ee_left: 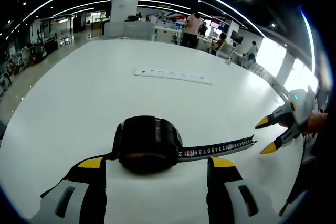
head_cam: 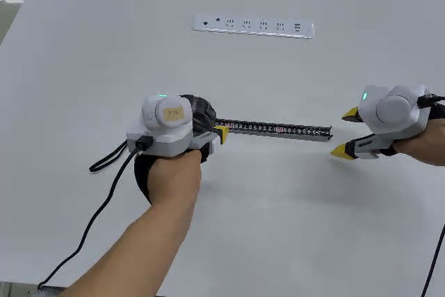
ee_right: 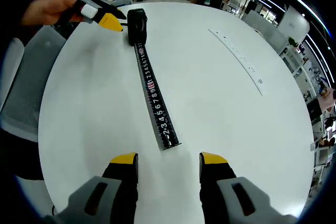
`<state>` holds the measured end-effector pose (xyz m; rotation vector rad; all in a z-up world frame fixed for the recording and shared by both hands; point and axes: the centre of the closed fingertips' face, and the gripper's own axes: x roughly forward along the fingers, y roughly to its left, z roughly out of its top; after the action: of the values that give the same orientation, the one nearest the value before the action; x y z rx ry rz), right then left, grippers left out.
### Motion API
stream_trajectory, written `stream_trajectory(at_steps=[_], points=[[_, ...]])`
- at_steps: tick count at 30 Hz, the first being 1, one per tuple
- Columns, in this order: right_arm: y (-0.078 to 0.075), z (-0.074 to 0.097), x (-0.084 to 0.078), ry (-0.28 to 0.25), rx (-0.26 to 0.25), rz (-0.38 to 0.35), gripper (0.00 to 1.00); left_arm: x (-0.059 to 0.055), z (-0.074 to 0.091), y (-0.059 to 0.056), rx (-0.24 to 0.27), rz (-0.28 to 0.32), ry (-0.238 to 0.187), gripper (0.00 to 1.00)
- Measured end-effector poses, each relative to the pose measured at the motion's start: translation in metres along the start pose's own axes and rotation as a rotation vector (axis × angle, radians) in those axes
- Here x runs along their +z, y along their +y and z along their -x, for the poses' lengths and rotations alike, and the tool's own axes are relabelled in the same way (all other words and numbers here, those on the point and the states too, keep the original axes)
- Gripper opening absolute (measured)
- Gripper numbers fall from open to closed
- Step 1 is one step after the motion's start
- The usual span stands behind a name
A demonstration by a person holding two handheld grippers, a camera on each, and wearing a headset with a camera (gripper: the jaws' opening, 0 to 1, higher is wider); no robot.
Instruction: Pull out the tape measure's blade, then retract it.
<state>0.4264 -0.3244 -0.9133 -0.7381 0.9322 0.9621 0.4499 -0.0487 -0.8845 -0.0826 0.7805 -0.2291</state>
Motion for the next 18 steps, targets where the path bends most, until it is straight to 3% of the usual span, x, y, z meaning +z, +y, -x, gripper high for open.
stream_trajectory(at_steps=[11,18], points=[[-0.002,-0.002,0.001,0.008,0.021,0.054,0.40,0.003,-0.004,0.001,0.008,0.004,-0.005,0.74],[-0.001,-0.010,0.002,0.029,0.065,0.133,0.37,0.011,-0.015,0.004,0.013,0.026,-0.012,0.73]])
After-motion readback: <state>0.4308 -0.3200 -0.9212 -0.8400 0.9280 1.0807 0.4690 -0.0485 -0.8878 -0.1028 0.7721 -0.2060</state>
